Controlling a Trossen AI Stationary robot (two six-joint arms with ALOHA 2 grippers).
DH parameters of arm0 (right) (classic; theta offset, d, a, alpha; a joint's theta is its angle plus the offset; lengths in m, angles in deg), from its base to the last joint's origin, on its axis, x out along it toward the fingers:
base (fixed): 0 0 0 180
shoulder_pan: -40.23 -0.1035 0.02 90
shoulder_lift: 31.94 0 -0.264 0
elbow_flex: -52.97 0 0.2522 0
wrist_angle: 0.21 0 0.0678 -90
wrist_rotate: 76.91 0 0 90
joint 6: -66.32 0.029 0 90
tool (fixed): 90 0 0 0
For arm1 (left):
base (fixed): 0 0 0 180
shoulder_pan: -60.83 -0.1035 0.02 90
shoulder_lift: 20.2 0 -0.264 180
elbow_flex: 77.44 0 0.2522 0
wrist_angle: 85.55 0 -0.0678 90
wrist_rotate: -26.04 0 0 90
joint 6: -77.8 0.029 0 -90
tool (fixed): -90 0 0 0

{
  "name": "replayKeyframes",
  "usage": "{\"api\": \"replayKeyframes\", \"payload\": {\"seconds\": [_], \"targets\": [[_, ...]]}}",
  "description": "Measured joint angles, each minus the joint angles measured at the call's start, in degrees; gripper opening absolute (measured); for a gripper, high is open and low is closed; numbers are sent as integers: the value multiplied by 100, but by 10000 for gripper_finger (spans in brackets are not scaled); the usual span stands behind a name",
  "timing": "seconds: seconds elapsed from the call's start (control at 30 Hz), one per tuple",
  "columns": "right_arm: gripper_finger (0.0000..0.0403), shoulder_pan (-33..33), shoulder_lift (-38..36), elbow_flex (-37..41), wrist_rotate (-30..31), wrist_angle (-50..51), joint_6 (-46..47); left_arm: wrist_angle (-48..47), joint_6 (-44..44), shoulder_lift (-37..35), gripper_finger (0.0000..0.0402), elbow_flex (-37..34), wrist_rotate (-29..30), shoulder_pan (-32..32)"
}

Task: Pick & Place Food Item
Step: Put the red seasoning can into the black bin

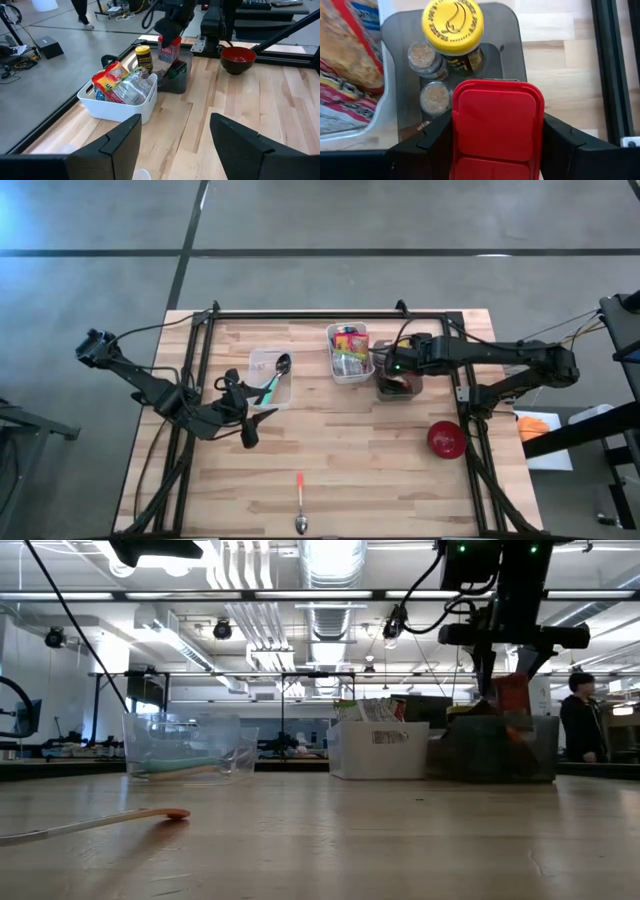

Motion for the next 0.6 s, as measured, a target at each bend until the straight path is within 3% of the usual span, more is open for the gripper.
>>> {"api": "replayKeyframes", "payload": {"seconds": [0.27,0.6], "targets": [[209,109,51,228,-146,-167,-276,0,2,2,238,0,1,0],[209,203,669,222,-369,-177,-580,0,1,2,238,0,0,0]]}}
